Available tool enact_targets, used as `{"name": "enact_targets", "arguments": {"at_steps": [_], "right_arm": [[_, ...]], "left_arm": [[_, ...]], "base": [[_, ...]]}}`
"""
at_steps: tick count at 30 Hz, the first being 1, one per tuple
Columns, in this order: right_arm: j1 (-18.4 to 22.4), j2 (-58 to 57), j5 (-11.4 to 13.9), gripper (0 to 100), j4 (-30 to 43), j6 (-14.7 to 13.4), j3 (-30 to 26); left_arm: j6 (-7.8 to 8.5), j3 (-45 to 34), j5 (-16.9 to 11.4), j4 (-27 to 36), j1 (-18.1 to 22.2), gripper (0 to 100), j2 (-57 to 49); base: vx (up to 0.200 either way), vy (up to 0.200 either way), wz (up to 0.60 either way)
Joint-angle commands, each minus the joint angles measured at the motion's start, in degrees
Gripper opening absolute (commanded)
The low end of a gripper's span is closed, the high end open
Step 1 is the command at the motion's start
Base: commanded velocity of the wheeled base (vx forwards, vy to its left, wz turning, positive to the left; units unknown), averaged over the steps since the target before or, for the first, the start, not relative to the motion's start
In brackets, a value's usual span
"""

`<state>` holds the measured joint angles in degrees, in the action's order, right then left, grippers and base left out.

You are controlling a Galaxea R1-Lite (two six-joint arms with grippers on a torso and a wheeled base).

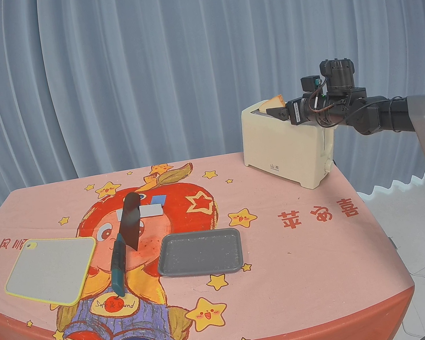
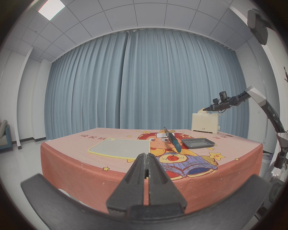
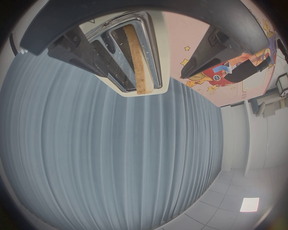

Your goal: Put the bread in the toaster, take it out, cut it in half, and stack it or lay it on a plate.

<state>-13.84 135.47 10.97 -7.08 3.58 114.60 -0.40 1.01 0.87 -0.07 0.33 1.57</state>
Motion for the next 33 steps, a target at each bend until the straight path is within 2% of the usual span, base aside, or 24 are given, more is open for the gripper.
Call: {"name": "enact_targets", "arguments": {"at_steps": [1,2,20,33], "right_arm": [[-0.14,0.05,0.01,100,0.05,0.02,-0.01],[-0.23,0.05,-0.07,0,0.05,0.11,-0.01],[-0.05,-0.3,-0.78,0,0.14,-0.24,-0.01],[-0.23,-7.59,-0.95,0,-0.12,-2.09,-0.01]], "left_arm": [[-0.04,-1.01,0.01,-0.01,0.02,0,0.01],[-0.04,-1.01,0.01,-0.01,0.02,0,0.01],[-0.04,-1.01,0.1,-0.01,0.02,0,0.01],[-0.04,-1.01,0.01,-0.01,0.02,0,0.01]], "base": [[0.0,0.0,0.0],[0.0,0.0,0.0],[0.0,0.0,0.0],[0.0,0.0,0.0]]}}
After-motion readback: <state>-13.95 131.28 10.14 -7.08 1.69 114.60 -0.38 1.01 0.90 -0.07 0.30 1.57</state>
